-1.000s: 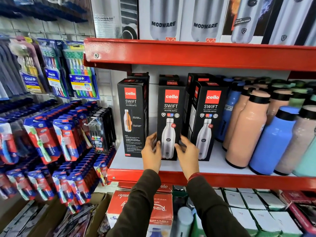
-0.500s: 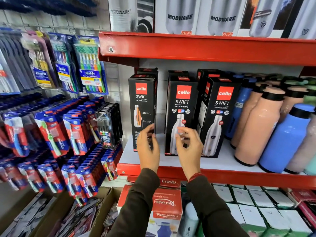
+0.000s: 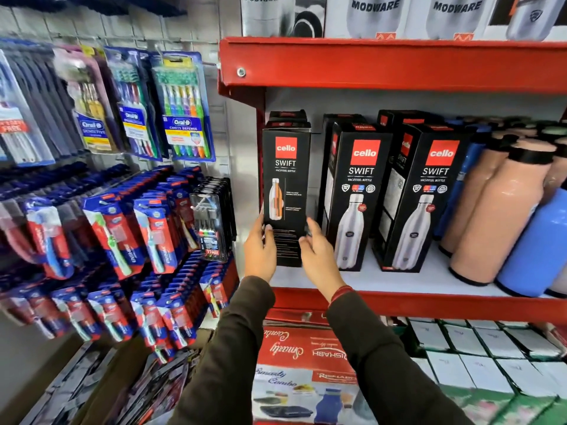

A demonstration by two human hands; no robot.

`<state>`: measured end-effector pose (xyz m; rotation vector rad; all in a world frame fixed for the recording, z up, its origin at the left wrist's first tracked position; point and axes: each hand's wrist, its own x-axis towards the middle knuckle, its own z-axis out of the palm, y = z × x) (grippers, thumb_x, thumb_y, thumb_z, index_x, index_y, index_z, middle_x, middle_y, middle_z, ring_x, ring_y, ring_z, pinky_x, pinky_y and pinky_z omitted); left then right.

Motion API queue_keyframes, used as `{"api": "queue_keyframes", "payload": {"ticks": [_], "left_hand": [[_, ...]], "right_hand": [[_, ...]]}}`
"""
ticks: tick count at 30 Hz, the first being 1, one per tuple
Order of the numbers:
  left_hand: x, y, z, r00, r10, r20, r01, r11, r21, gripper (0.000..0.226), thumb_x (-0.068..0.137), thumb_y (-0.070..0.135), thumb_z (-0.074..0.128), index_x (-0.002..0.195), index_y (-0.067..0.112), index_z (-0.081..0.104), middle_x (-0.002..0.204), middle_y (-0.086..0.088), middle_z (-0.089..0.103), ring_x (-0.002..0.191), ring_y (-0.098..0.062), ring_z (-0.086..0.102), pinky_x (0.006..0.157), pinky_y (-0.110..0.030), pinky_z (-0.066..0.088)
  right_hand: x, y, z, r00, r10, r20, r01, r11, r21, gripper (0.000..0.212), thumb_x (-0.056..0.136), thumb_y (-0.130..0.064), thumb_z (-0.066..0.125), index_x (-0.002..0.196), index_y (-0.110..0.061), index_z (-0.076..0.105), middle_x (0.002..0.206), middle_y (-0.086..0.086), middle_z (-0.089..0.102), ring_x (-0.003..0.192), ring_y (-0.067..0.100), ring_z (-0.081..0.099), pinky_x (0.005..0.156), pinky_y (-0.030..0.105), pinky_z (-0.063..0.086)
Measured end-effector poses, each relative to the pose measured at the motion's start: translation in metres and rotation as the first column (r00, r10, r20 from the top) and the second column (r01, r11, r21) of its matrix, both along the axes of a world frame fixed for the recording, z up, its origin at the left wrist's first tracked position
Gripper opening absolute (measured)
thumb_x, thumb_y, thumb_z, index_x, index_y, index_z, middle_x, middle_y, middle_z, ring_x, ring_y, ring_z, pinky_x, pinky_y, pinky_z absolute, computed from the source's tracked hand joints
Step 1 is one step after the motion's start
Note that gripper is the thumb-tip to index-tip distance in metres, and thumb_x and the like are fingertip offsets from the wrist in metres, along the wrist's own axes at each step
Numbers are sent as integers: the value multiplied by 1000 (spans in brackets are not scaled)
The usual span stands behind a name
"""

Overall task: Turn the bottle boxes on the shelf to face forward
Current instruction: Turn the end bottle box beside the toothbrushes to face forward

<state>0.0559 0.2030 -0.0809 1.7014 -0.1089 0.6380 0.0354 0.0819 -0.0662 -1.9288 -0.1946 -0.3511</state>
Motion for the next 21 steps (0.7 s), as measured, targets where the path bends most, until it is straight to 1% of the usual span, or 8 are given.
{"api": "queue_keyframes", "payload": {"ticks": [3,6,8,11,14,16,18,21], "left_hand": [[1,8,2,1000,-10,18,10,1000,5,38,103,5,44,139,6,56,120,-4,67,105,-14,61,75,7,38],[2,15,4,997,-82,2,82,996,-29,38,103,8,47,140,9,57,127,-6,69,112,-15,65,82,3,44],[-1,19,6,993,-119,2,119,990,-71,38,102,11,51,139,12,58,125,0,69,115,-12,66,89,-3,48],[-5,22,6,995,-99,-1,98,983,-156,36,98,21,60,134,20,63,120,7,70,110,3,67,98,-19,55],[-9,22,4,998,-67,23,70,965,-252,30,96,42,60,120,28,73,113,8,76,107,-5,71,97,-41,58],[-14,21,4,998,-43,47,54,960,-275,32,95,52,55,113,35,75,104,14,79,101,-8,74,90,-42,61],[-18,20,6,997,-4,81,26,961,-277,29,95,53,53,107,40,76,99,18,79,96,-9,75,87,-39,62],[-18,20,6,993,26,120,12,953,-303,25,95,49,56,99,39,79,95,15,80,92,-11,77,85,-36,62]], "right_hand": [[-2,4,-3,1000,-25,15,25,1000,12,53,99,-3,41,149,-19,34,141,13,52,129,24,52,111,38,42],[-4,4,-3,999,-35,29,33,998,62,55,98,-4,47,149,-22,35,139,9,55,128,22,54,110,39,44],[-5,2,-2,996,-48,70,43,996,73,60,94,-4,55,148,-24,36,138,4,57,127,18,55,110,38,44],[-4,3,0,991,-46,128,37,997,75,70,86,-6,68,145,-27,38,133,-6,59,125,10,56,108,36,46],[-3,5,2,985,-58,161,45,996,82,79,76,-16,80,141,-35,39,126,-16,60,121,2,57,105,30,48],[-1,6,3,982,-78,174,63,994,87,82,68,-25,86,134,-40,40,122,-20,62,117,-1,58,101,27,50],[-1,9,6,977,-101,187,88,993,80,86,60,-36,91,129,-46,39,119,-25,60,115,-4,57,97,20,49],[1,14,9,968,-128,217,114,990,79,94,53,-44,92,131,-41,39,123,-19,60,117,-1,57,98,19,48]]}}
